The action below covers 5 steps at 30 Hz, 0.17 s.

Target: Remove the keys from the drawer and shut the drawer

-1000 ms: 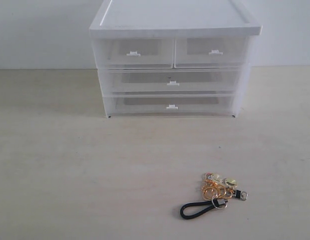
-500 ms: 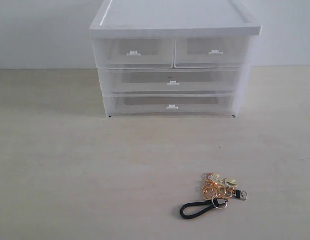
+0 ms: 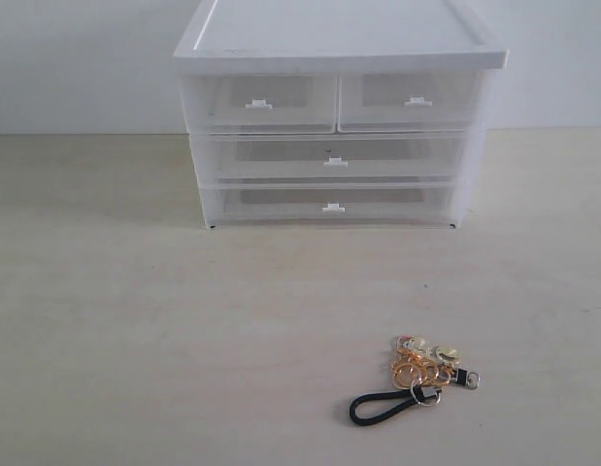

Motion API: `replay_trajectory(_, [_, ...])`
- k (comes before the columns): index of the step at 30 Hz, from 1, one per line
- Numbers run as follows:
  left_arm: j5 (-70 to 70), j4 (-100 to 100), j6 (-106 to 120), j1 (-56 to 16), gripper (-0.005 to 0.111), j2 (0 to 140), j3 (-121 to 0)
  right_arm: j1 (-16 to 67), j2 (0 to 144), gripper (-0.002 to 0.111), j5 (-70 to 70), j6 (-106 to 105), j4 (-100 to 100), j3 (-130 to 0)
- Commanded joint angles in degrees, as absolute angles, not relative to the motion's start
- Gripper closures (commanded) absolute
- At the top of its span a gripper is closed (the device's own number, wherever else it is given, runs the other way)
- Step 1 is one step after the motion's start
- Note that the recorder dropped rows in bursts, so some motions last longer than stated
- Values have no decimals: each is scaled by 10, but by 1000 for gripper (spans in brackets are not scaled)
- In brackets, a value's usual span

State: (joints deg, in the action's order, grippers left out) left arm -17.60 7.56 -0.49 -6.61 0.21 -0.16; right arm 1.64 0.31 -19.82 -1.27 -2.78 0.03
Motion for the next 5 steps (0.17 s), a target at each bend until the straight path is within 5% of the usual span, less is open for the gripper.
replay_trajectory(1, [-175,68,-11,-65,103,0,0,18,0,109,-193,-13,-23,0])
replay_trajectory(5, [-175,68,-11,-65,103,0,0,18,0,109,-193,-13,-23,0])
